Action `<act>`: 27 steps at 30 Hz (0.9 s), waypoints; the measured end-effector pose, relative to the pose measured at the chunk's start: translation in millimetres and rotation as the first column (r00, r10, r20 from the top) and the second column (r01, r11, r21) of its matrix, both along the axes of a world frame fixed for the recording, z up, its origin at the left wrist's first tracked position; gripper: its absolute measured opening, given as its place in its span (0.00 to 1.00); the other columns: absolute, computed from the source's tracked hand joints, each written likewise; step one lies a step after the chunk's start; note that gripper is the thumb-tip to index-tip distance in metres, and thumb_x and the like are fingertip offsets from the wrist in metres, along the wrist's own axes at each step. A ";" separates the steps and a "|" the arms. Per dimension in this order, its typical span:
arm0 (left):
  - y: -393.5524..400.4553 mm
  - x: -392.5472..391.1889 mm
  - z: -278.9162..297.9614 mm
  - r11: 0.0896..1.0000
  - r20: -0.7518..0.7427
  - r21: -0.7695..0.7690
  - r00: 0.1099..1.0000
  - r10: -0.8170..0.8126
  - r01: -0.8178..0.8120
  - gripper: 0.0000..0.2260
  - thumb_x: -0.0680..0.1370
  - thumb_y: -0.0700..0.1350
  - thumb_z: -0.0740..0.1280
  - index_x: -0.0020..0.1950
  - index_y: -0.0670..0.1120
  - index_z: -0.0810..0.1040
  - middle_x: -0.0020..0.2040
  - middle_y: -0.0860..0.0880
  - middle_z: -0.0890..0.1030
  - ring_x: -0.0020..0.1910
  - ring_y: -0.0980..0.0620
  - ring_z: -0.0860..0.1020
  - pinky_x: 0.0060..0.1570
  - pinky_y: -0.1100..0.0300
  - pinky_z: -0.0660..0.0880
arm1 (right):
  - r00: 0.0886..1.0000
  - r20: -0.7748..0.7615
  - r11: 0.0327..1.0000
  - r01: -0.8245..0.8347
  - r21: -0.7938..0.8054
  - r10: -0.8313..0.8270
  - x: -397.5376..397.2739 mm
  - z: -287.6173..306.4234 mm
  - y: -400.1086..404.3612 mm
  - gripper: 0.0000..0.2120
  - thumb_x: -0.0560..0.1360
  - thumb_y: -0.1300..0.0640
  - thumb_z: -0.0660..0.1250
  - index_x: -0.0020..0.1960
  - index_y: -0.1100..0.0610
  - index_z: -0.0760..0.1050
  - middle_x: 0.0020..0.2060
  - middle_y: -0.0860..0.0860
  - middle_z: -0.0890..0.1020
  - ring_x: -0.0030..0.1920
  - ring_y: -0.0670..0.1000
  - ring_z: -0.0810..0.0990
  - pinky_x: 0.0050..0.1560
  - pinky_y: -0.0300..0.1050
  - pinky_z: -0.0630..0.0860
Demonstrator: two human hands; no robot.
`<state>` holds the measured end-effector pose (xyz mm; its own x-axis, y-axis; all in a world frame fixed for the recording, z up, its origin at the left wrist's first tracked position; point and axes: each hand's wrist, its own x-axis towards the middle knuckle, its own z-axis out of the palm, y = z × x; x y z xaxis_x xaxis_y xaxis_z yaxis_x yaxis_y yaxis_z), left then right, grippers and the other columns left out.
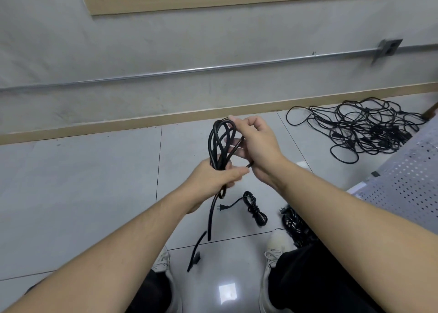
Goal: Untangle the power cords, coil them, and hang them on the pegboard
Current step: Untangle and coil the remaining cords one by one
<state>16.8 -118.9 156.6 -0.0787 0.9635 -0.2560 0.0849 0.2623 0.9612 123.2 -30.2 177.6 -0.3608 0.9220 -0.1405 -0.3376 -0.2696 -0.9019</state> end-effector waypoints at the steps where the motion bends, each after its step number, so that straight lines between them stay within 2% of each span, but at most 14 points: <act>1: -0.1 2.3 -2.0 0.999 0.024 -0.030 1.000 -0.015 0.015 0.20 0.73 0.44 0.78 0.37 0.45 0.66 0.42 0.43 0.82 0.52 0.42 0.86 0.61 0.42 0.80 | 0.999 0.019 1.000 0.029 0.007 -0.029 -0.9 0.2 -0.5 0.16 0.76 0.57 0.75 0.41 0.53 0.67 0.47 0.56 0.81 0.37 0.55 0.81 0.43 0.51 0.84; 3: -0.5 3.8 -3.1 0.994 0.044 -0.079 0.997 -0.067 0.071 0.20 0.77 0.38 0.75 0.38 0.48 0.64 0.41 0.43 0.84 0.46 0.40 0.86 0.51 0.47 0.83 | 0.998 0.031 0.998 0.060 0.018 -0.061 -0.3 2.7 -1.1 0.15 0.76 0.57 0.75 0.42 0.54 0.68 0.46 0.56 0.80 0.37 0.55 0.79 0.42 0.49 0.84; 6: -0.3 2.8 2.9 0.991 0.063 -0.101 0.994 -0.086 0.092 0.15 0.81 0.37 0.69 0.41 0.46 0.65 0.35 0.42 0.82 0.35 0.41 0.83 0.37 0.52 0.82 | 0.999 -0.037 0.999 0.016 0.039 -0.014 4.1 7.8 -1.9 0.14 0.76 0.53 0.75 0.47 0.54 0.69 0.49 0.54 0.79 0.38 0.52 0.79 0.38 0.46 0.82; 9: -2.1 3.9 4.6 0.992 0.105 -0.100 0.992 -0.064 0.075 0.12 0.81 0.36 0.67 0.43 0.45 0.67 0.32 0.43 0.79 0.30 0.43 0.80 0.32 0.55 0.79 | 0.994 0.073 0.977 -0.093 0.190 0.081 8.3 10.6 -0.5 0.18 0.73 0.60 0.77 0.53 0.52 0.68 0.51 0.53 0.77 0.37 0.48 0.77 0.38 0.45 0.78; 11: -4.2 7.8 3.3 0.994 0.120 -0.095 0.992 -0.046 0.058 0.05 0.81 0.36 0.68 0.49 0.42 0.72 0.34 0.44 0.81 0.29 0.46 0.79 0.30 0.57 0.75 | 0.992 0.098 0.974 -0.095 0.204 0.076 9.7 10.6 2.4 0.19 0.74 0.66 0.74 0.55 0.51 0.68 0.49 0.53 0.77 0.32 0.46 0.74 0.34 0.43 0.74; 13: -5.1 11.4 3.4 0.997 0.153 -0.071 0.988 0.016 -0.005 0.08 0.80 0.36 0.69 0.57 0.39 0.74 0.36 0.45 0.82 0.29 0.48 0.76 0.29 0.58 0.73 | 0.999 0.030 0.989 -0.048 0.138 0.044 10.4 11.3 6.7 0.19 0.76 0.68 0.71 0.58 0.51 0.69 0.43 0.52 0.78 0.27 0.45 0.68 0.30 0.41 0.70; 15: -4.8 13.7 2.7 0.995 0.227 -0.027 0.969 0.101 -0.098 0.16 0.78 0.34 0.71 0.64 0.46 0.74 0.38 0.48 0.83 0.31 0.50 0.75 0.29 0.59 0.70 | 0.998 -0.051 0.998 -0.016 0.059 0.019 12.8 10.7 12.8 0.20 0.77 0.69 0.70 0.61 0.50 0.69 0.41 0.50 0.78 0.25 0.45 0.65 0.27 0.39 0.67; 17: -5.1 15.7 3.3 0.989 0.273 0.020 0.952 0.137 -0.148 0.21 0.78 0.33 0.71 0.64 0.55 0.77 0.38 0.52 0.80 0.33 0.52 0.74 0.31 0.60 0.68 | 0.995 -0.095 1.000 -0.010 -0.016 0.009 16.9 8.7 18.8 0.23 0.77 0.69 0.70 0.64 0.48 0.69 0.42 0.51 0.77 0.26 0.45 0.65 0.26 0.38 0.67; 20: -7.9 17.4 2.8 0.987 0.290 0.037 0.947 0.140 -0.157 0.24 0.78 0.32 0.70 0.64 0.59 0.79 0.40 0.52 0.78 0.34 0.53 0.73 0.32 0.61 0.67 | 0.999 -0.048 0.998 -0.018 -0.061 0.015 21.0 5.1 23.2 0.28 0.77 0.66 0.72 0.70 0.45 0.68 0.41 0.51 0.78 0.26 0.45 0.66 0.27 0.37 0.68; 21: -9.2 16.9 4.2 0.990 0.309 0.017 0.943 0.126 -0.138 0.24 0.78 0.32 0.69 0.65 0.58 0.79 0.42 0.51 0.80 0.34 0.54 0.72 0.32 0.61 0.67 | 1.000 -0.008 0.998 -0.017 -0.059 0.017 21.5 3.6 23.8 0.29 0.77 0.64 0.72 0.71 0.44 0.68 0.39 0.50 0.78 0.26 0.45 0.66 0.26 0.37 0.68; 23: -12.5 16.4 9.0 1.000 0.374 -0.020 0.927 0.023 -0.017 0.23 0.80 0.32 0.66 0.66 0.57 0.78 0.54 0.49 0.85 0.34 0.55 0.71 0.32 0.63 0.66 | 0.994 0.103 0.999 -0.036 -0.020 0.038 23.4 0.6 24.0 0.28 0.77 0.61 0.73 0.72 0.44 0.68 0.36 0.50 0.75 0.25 0.44 0.65 0.25 0.38 0.67; 25: -16.7 13.0 11.0 0.993 0.434 -0.022 0.896 -0.098 0.119 0.24 0.81 0.31 0.63 0.68 0.57 0.77 0.63 0.45 0.84 0.34 0.55 0.68 0.34 0.64 0.66 | 0.983 0.165 0.996 -0.089 0.022 0.084 23.5 -0.9 22.9 0.26 0.77 0.60 0.73 0.70 0.44 0.70 0.41 0.54 0.74 0.25 0.45 0.65 0.25 0.39 0.64; 27: -18.4 8.0 11.8 0.979 0.485 -0.030 0.860 -0.161 0.200 0.26 0.79 0.32 0.65 0.67 0.60 0.79 0.62 0.45 0.84 0.34 0.55 0.67 0.35 0.64 0.66 | 0.979 0.168 0.990 -0.129 0.053 0.119 24.2 -0.3 21.6 0.25 0.77 0.60 0.73 0.69 0.44 0.71 0.43 0.53 0.75 0.25 0.46 0.65 0.24 0.39 0.63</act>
<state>24.8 -137.3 168.4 0.2451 0.9250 -0.2904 -0.3265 0.3608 0.8736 147.4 -8.6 177.4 -0.4501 0.8803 -0.1500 -0.1513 -0.2408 -0.9587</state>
